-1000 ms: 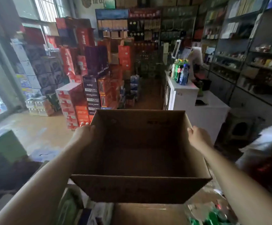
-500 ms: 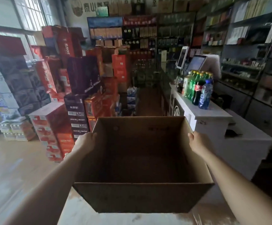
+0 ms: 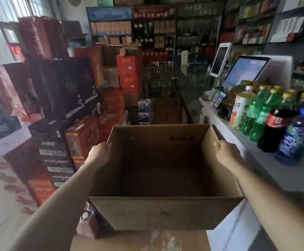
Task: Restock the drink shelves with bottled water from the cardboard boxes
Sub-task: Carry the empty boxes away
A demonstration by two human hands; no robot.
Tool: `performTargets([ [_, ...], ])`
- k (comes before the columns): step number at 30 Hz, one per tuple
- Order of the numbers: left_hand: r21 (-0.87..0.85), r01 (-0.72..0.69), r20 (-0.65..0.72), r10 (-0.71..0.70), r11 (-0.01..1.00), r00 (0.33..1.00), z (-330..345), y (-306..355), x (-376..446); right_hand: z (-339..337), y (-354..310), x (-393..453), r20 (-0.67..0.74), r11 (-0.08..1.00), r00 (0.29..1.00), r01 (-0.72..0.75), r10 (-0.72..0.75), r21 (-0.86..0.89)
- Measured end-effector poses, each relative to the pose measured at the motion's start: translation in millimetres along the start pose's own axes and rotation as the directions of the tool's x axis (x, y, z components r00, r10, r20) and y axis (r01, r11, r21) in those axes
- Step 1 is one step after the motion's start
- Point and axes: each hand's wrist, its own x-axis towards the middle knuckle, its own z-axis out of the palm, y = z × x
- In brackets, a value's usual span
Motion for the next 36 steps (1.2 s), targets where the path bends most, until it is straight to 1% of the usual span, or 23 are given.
performTargets([
  [3, -0.026, 0.022, -0.001, -0.022, 0.999, 1.000, 15.9, 17.6, 83.3, 17.1, -27.8, 81.3, 0.023, 1.000, 1.000, -0.009, 0.009, 0.013],
  [5, -0.026, 0.009, -0.017, -0.010, 1.000, 1.000, 26.1, 28.6, 139.4, 31.7, -45.3, 134.3, 0.005, 0.999, 1.000, -0.020, 0.020, 0.031],
  [10, -0.002, -0.024, -0.014, 0.024, 1.000, 1.000, 67.7, 54.3, 273.4, 86.4, -76.7, 253.3, -0.014, 0.990, 0.994, -0.103, 0.105, 0.098],
  [12, -0.001, -0.044, 0.008, 0.044, 0.999, 0.999, 90.1, 64.5, 330.3, 120.4, -80.4, 303.3, -0.005, 0.981, 0.990, -0.135, 0.138, 0.141],
  [14, 0.017, -0.067, 0.037, 0.066, 0.998, 0.997, 115.7, 74.6, 388.5, 153.9, -77.4, 356.4, -0.021, 0.978, 0.987, -0.155, 0.159, 0.140],
  [15, 0.022, -0.084, 0.056, 0.083, 0.996, 0.995, 127.8, 80.4, 417.6, 164.3, -80.2, 380.2, -0.023, 0.981, 0.989, -0.143, 0.148, 0.133],
  [18, 0.023, -0.116, 0.111, 0.113, 0.993, 0.987, 159.5, 104.5, 506.8, 180.6, -99.7, 447.8, 0.047, 0.965, 0.982, -0.190, 0.185, 0.180],
  [19, 0.032, -0.123, 0.124, 0.118, 0.992, 0.985, 169.3, 112.7, 536.1, 189.0, -104.0, 471.9, 0.057, 0.965, 0.982, -0.186, 0.179, 0.182],
  [21, 0.014, -0.111, 0.155, 0.107, 0.994, 0.982, 188.5, 130.4, 592.7, 207.5, -110.5, 520.2, 0.059, 0.976, 0.983, -0.183, 0.177, 0.121],
  [23, -0.001, -0.094, 0.182, 0.093, 0.996, 0.979, 209.0, 146.2, 643.3, 227.6, -112.5, 569.2, 0.045, 0.973, 0.978, -0.208, 0.204, 0.097],
  [27, -0.010, -0.130, 0.176, 0.130, 0.991, 0.976, 259.4, 171.9, 738.6, 266.5, -120.8, 664.0, 0.054, 0.964, 0.972, -0.235, 0.230, 0.124],
  [29, -0.022, -0.121, 0.179, 0.123, 0.992, 0.976, 290.5, 183.2, 784.9, 291.2, -120.3, 719.1, 0.049, 0.965, 0.969, -0.247, 0.243, 0.091],
  [32, -0.025, -0.104, 0.166, 0.106, 0.994, 0.980, 336.1, 203.4, 854.0, 334.7, -113.9, 803.6, 0.019, 0.978, 0.981, -0.195, 0.194, 0.077],
  [34, -0.041, -0.088, 0.168, 0.094, 0.995, 0.981, 364.2, 221.3, 901.9, 358.6, -109.6, 860.3, 0.046, 0.974, 0.979, -0.203, 0.199, 0.101],
  [36, -0.064, -0.052, 0.198, 0.064, 0.997, 0.978, 389.8, 238.7, 947.1, 374.0, -108.5, 914.1, 0.054, 0.978, 0.982, -0.187, 0.183, 0.089],
])
